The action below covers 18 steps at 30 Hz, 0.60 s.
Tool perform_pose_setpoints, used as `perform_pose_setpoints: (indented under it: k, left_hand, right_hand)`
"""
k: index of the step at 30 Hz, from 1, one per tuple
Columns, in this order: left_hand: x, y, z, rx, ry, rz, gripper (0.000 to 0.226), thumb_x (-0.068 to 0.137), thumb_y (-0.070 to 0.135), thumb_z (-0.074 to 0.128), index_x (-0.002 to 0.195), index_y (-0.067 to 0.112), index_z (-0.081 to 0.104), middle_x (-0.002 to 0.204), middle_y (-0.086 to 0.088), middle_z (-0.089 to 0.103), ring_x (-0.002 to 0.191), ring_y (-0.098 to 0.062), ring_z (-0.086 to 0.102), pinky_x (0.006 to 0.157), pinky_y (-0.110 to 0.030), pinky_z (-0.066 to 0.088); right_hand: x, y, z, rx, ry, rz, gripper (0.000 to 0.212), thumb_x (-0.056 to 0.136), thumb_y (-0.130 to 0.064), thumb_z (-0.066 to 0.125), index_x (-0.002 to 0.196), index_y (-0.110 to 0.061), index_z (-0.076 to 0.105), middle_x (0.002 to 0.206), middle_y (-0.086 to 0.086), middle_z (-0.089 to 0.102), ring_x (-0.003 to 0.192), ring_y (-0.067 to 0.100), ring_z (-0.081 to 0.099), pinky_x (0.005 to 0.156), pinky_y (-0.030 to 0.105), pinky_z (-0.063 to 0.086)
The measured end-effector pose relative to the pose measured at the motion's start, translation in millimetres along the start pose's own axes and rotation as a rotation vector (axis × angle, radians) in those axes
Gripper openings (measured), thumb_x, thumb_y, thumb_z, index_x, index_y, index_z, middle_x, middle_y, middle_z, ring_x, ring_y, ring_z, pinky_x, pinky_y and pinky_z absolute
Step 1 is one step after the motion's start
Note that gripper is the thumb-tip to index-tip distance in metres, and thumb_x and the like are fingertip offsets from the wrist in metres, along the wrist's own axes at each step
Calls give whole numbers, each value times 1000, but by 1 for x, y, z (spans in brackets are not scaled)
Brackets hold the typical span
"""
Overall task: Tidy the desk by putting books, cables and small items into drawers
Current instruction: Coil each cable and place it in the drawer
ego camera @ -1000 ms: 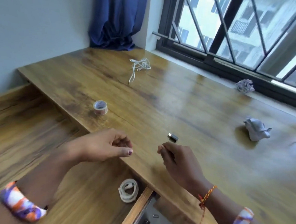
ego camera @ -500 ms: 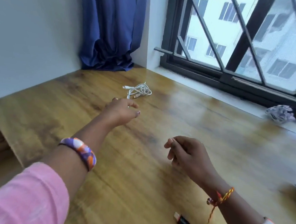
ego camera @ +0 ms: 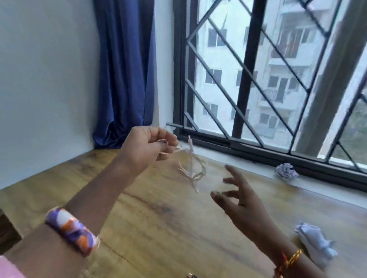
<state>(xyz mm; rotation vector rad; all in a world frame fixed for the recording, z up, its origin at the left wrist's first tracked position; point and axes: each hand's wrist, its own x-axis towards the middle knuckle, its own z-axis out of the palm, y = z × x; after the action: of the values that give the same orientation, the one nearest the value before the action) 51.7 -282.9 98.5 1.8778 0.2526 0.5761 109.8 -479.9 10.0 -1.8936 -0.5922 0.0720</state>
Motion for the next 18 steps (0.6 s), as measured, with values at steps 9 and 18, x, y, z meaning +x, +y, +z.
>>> perform_pose_setpoints:
  k: [9, 18]
  left_hand:
    - [-134, 116, -13, -78, 50, 247, 25, 90, -1, 51, 85, 17, 68, 70, 7, 71, 52, -2, 57, 64, -25, 52]
    - [-148, 144, -9, -718, 99, -161, 20, 88, -10, 42, 82, 6, 52, 51, -6, 65, 29, -1, 41, 33, -13, 40]
  right_hand:
    - [-87, -101, -60, 345, 71, -360, 36, 83, -24, 61, 68, 8, 56, 53, 4, 49, 51, 6, 48, 67, 40, 55]
    - [-160, -129, -172, 526, 159, -214, 34, 65, -44, 67, 79, -13, 71, 82, 8, 74, 78, 18, 71, 59, 33, 58]
